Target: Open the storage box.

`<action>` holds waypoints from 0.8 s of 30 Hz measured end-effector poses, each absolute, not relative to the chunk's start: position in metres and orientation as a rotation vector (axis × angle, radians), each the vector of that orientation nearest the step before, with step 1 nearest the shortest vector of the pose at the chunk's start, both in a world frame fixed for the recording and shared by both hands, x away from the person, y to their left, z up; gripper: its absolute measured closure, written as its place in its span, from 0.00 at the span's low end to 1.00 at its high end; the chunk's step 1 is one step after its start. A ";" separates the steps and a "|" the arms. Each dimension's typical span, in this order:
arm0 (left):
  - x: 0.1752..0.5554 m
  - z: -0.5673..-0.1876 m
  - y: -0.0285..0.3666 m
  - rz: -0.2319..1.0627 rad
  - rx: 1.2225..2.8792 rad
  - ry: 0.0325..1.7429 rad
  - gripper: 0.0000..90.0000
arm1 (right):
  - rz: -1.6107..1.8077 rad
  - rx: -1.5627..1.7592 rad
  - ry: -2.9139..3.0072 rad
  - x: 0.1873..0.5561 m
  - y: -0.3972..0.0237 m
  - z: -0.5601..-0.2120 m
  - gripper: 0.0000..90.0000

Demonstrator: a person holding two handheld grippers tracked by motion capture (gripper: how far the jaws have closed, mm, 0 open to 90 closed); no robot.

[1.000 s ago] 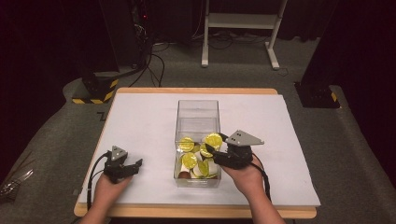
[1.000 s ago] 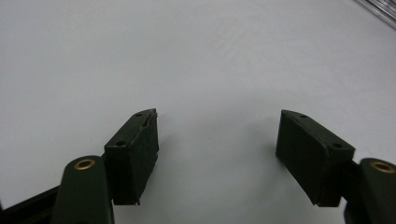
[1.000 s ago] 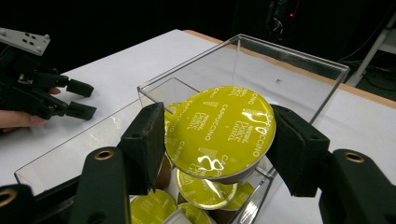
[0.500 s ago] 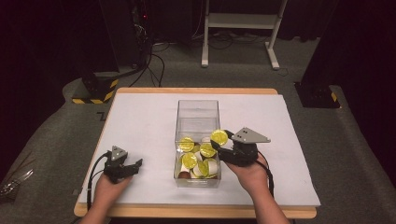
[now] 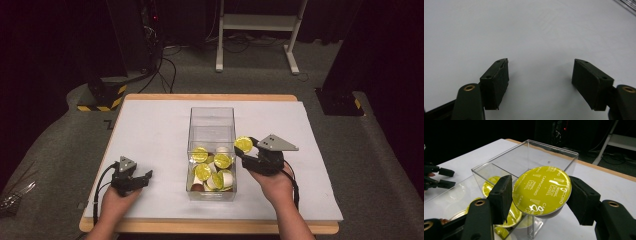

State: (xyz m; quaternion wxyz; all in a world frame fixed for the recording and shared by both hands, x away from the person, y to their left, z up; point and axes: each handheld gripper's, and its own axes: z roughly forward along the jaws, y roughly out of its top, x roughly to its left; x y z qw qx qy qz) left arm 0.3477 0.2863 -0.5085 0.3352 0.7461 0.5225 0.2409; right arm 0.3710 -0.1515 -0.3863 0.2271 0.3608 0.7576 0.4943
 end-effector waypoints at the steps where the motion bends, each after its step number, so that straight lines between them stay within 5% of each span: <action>1: 0.348 -0.509 0.286 0.628 1.947 1.363 0.33 | 1.359 1.000 2.085 0.372 -0.153 -0.387 0.45; 24: 0.348 -0.508 0.286 0.628 1.949 1.363 0.33 | 1.256 1.198 1.986 0.397 -0.205 -0.414 0.45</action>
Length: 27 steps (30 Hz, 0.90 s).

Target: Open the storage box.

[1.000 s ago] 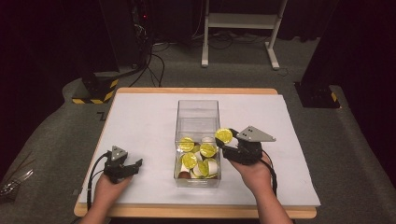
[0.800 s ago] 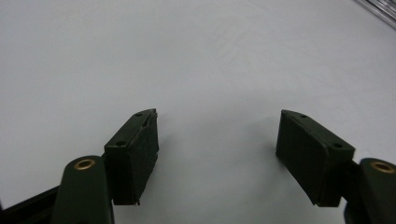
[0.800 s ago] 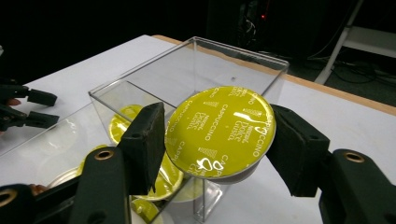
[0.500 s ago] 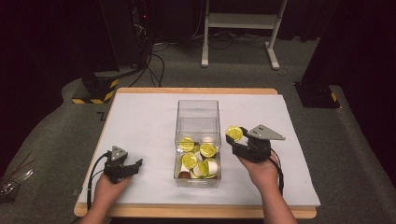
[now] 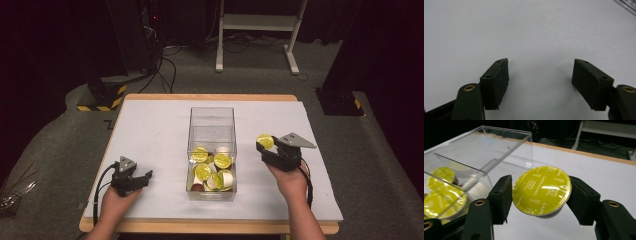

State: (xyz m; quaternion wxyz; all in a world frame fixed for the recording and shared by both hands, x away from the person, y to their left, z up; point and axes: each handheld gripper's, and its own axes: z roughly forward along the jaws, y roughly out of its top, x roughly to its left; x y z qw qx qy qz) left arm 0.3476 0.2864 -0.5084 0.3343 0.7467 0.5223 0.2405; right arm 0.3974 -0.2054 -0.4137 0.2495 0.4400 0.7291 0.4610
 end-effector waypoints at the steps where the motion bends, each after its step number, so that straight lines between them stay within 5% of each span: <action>1: 0.348 -0.508 0.286 0.628 1.949 1.363 0.33 | 1.246 1.209 1.982 0.400 -0.209 -0.416 0.45; 27: 0.348 -0.509 0.286 0.629 1.947 1.362 0.33 | 1.116 1.410 1.947 0.438 -0.244 -0.470 0.45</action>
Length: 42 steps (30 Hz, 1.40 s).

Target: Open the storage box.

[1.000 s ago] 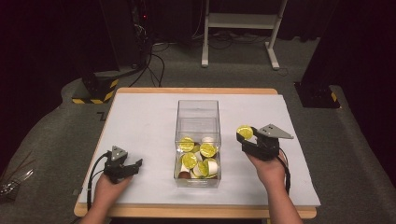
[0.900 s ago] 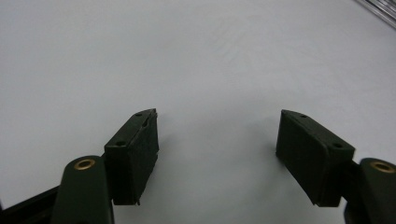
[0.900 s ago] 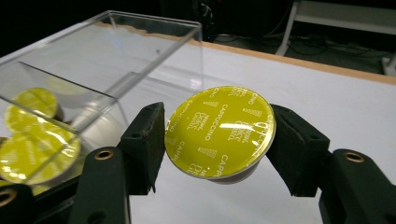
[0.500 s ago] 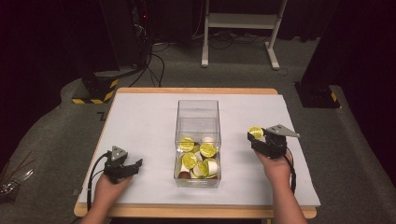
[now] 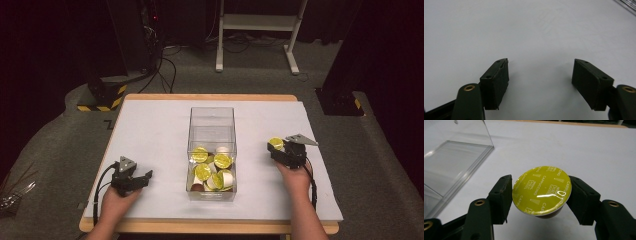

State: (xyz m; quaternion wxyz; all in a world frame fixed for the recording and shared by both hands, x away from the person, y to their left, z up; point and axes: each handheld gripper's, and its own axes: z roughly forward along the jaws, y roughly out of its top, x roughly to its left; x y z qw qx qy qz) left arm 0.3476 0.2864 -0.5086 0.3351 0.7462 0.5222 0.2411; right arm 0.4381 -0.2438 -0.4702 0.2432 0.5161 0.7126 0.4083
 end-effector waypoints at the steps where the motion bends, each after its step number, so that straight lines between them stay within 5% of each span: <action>1: 0.348 -0.509 0.286 0.629 1.947 1.363 0.33 | 1.107 1.421 1.948 0.439 -0.244 -0.472 0.45; 33: 0.348 -0.509 0.286 0.629 1.947 1.363 0.33 | 1.122 1.496 1.993 0.447 -0.245 -0.494 0.44; 42: 0.348 -0.509 0.286 0.629 1.947 1.362 0.33 | 1.077 1.490 2.036 0.447 -0.244 -0.497 0.36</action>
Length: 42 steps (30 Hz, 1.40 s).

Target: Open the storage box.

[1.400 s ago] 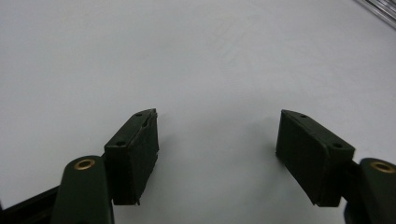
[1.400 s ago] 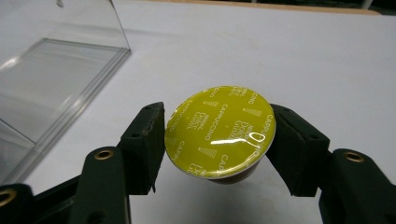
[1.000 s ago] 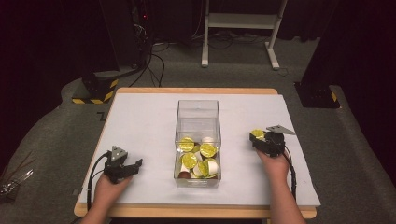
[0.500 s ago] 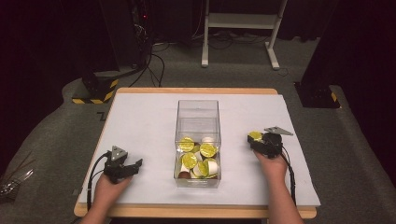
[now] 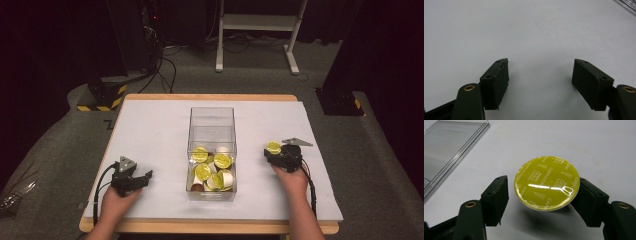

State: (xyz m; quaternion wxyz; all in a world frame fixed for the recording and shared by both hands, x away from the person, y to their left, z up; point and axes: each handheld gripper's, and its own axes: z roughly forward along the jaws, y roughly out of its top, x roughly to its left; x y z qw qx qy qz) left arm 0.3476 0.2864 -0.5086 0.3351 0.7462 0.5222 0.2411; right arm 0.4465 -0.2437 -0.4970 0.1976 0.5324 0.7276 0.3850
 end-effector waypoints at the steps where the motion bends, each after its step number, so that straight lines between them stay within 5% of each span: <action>1: 0.348 -0.509 0.286 0.629 1.947 1.363 0.33 | 1.082 1.489 2.035 0.446 -0.244 -0.497 0.35; 42: 0.348 -0.508 0.286 0.640 1.952 1.360 0.33 | 1.204 1.243 2.038 0.399 -0.209 -0.459 0.33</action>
